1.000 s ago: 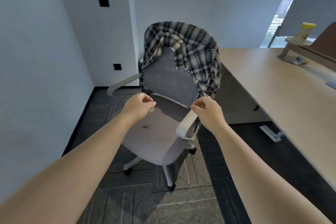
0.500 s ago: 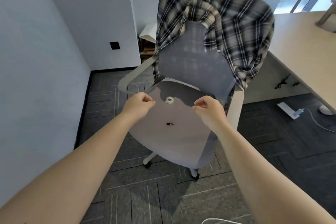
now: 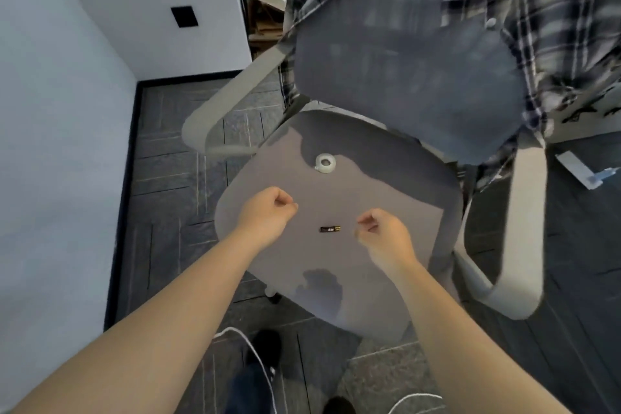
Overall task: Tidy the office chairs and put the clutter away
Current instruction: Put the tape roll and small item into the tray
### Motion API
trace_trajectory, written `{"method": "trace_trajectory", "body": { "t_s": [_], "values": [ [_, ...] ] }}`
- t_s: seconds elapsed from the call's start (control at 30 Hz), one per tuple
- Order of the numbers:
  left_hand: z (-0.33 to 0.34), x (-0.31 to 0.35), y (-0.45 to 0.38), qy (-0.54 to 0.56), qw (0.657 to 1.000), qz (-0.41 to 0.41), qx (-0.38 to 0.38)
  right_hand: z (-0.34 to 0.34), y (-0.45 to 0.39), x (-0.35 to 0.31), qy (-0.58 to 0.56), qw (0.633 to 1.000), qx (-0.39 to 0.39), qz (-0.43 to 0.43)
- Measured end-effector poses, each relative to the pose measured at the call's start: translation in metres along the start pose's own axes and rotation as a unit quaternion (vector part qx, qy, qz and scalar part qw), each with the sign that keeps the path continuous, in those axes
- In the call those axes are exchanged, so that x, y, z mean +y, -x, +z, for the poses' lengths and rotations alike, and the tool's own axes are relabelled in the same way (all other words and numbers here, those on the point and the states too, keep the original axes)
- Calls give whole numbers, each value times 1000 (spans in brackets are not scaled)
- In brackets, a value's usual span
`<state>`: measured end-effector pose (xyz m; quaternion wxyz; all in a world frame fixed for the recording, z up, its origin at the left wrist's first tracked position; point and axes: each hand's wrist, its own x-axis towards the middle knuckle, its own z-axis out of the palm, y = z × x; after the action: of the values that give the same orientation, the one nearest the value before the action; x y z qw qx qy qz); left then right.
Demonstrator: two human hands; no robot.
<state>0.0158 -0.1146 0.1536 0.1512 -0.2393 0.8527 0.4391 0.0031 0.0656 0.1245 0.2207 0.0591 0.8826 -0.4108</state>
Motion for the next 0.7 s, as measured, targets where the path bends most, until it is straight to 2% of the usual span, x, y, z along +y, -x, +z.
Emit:
{"method": "trace_trajectory", "body": {
  "t_s": [0.23, 0.37, 0.47, 0.57, 0.7],
  "values": [
    [38, -53, -116, 7, 999, -5, -41, 82, -95, 45, 25, 996, 38, 78],
    [55, -73, -156, -3, 999, 6, -47, 112, -117, 68, 124, 990, 15, 61],
    [67, -79, -174, -15, 999, 22, -41, 116, -125, 72, 139, 988, 34, 51],
    [75, -74, -188, -10, 999, 33, -23, 113, -137, 69, 111, 988, 81, 72],
    [84, -56, -212, -47, 996, 77, -17, 104, -159, 63, -8, 982, 158, 108]
  ]
}}
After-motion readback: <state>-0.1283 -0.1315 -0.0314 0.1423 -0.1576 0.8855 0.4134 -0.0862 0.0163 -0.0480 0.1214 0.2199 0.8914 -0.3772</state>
